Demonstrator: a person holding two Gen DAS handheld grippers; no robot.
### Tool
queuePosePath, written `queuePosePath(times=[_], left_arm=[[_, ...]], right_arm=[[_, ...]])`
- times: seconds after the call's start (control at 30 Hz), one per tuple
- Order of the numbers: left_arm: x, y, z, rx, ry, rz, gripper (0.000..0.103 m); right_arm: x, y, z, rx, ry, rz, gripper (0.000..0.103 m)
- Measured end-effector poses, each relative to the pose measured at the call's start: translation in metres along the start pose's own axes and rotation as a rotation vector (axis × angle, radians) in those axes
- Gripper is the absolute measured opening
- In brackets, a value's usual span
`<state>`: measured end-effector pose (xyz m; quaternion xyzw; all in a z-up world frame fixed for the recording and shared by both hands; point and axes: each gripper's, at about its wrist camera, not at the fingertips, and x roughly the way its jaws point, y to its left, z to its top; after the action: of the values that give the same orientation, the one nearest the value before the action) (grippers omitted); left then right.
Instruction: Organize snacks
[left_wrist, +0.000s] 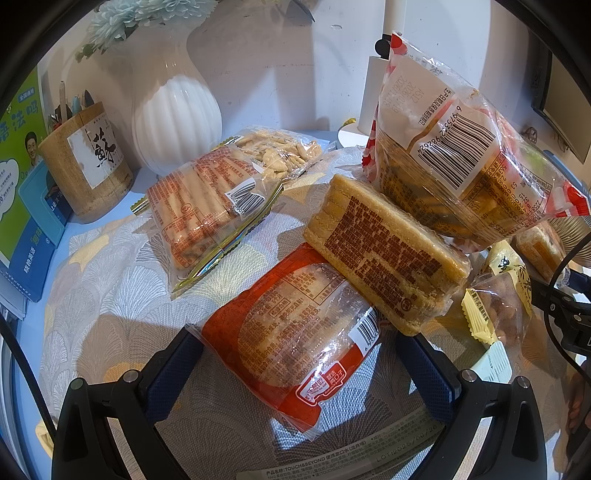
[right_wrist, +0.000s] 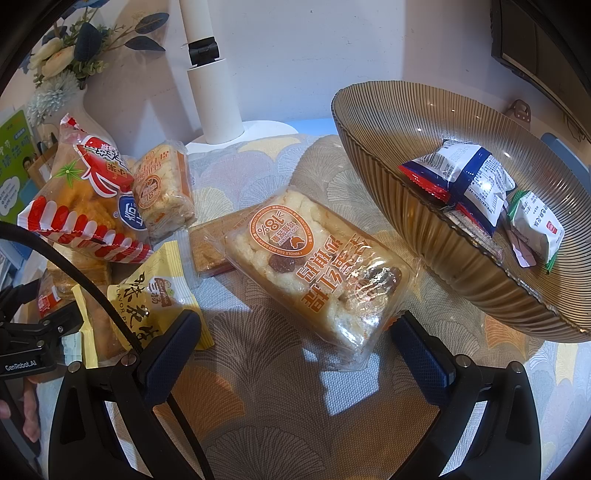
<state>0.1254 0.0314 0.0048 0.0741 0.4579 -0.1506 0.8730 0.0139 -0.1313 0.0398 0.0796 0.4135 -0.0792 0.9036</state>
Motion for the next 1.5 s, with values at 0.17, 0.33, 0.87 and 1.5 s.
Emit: queuePosePath(times=[0.17,0.33,0.87,1.5], left_arm=[[0.0000,-0.0002,0.0000,0.000,0.000,0.000,0.103],[-0.0003,-0.0006,-0.0001,0.000,0.000,0.001,0.103],[-0.0004,-0.0014,-0.0003,-0.001,0.001,0.002,0.103],[-0.0008,-0.0023,-0.0004,-0.001,0.002,0.003,0.103]], right_arm=[[-0.0001,0.0000,-0.0001,0.000,0.000,0.000,0.103],[0.0000,-0.0001,-0.0001,0.001,0.000,0.000,0.103],[-0.0002,0.0010,0.0010,0.008,-0.003,0.006,0.103],[-0.0042,-0.0025,-0.0003,0.021,-0.009,0.018,0.103]])
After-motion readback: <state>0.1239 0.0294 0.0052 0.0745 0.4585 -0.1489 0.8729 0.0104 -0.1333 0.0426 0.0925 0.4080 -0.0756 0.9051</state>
